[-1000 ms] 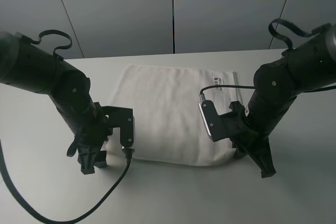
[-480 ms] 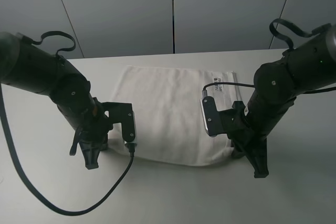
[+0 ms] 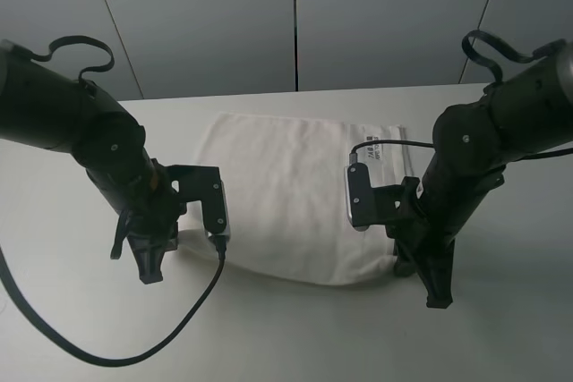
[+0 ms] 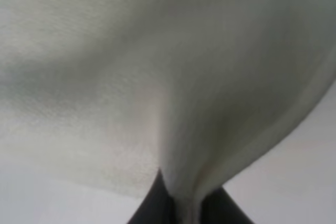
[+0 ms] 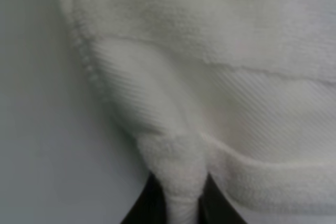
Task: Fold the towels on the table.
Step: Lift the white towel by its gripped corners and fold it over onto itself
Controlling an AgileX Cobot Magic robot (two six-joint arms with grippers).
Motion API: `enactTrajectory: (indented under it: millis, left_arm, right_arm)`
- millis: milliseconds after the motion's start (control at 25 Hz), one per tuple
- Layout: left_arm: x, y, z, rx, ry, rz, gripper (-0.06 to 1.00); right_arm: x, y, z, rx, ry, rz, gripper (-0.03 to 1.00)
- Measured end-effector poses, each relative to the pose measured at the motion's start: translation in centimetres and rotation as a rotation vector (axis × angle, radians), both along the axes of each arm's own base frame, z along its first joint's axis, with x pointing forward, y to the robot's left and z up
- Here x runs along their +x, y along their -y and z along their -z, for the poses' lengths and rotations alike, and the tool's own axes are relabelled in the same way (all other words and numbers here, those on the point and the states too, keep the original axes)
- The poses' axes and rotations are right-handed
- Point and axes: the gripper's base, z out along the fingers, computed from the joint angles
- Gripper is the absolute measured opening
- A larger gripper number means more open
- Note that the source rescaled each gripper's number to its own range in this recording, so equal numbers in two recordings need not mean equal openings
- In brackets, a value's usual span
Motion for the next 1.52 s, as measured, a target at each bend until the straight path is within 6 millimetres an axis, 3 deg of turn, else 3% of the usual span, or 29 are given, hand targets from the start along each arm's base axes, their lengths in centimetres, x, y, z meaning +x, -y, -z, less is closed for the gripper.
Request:
enactTrajectory:
  millis: [160,480,720,920,1160,1520]
  left_arm:
    - [-0.4,-0.3,-1.2,0.008,-0.014,-0.020,0.00]
    - [-1.5,-0.5,-3.3,-0.027,-0.050,-0.090,0.00]
    - [-2.3,-0.6,-6.0,-0.091,-0.029,-0.124,0.00]
    - [-3.0,-1.0,-7.7,-0.116,-0.013,-0.159,0.00]
    - [-2.8,-0.8,-9.7,-0.249,0.089,-0.328,0.01]
    - [-1.7,-1.0,-10.5,-0.317,0.225,-0.486,0.02]
  right_arm:
    - [-0.9,0.0,-1.4,0.024,-0.046,0.042,0.00]
    - [-2.5,-0.1,-6.6,0.157,-0.029,0.112,0.00]
    - [-3.7,0.2,-9.3,0.210,-0.023,0.152,0.00]
    - [-4.3,0.4,-10.1,0.214,-0.047,0.208,0.00]
    - [-4.1,0.4,-10.3,0.222,-0.054,0.454,0.00]
    - [-2.6,1.1,-10.3,0.209,0.081,0.721,0.00]
